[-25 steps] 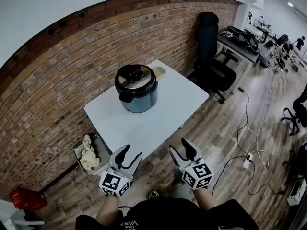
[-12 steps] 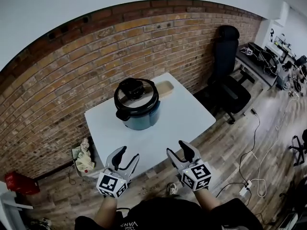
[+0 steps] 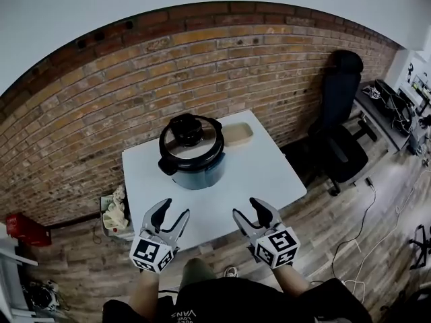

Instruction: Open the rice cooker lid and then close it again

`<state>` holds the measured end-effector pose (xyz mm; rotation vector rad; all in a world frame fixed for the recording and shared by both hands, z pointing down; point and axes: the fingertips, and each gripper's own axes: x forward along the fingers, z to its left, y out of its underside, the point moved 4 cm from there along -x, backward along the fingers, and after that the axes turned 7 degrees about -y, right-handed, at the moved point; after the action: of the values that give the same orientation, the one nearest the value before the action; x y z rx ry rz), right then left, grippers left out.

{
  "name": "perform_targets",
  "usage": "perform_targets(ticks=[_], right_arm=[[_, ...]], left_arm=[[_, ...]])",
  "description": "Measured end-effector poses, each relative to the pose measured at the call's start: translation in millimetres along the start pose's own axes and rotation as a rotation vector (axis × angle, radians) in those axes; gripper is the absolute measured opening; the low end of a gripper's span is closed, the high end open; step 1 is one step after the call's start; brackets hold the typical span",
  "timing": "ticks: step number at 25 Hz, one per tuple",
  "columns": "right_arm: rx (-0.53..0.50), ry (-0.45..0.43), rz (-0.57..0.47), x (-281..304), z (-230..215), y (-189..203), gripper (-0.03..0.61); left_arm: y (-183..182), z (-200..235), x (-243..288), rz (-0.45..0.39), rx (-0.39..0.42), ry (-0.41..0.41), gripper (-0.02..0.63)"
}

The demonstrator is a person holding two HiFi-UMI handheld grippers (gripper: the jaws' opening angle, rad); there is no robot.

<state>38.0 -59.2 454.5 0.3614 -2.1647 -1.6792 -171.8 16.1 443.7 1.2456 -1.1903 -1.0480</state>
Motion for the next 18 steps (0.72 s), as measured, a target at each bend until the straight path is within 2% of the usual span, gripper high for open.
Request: perform_targets(ticks=[9,18], right_arm=[[0.048,-0.013,-0.035,24,-20,-1,0.239],[0.057,0.025,-0.058,46,-37,-11,0.239]], left_arm=[[-19,41,43,-0.037,0.037,-0.015,0.207],[-28,81,113,0.024,0.119,0.079,0.218]])
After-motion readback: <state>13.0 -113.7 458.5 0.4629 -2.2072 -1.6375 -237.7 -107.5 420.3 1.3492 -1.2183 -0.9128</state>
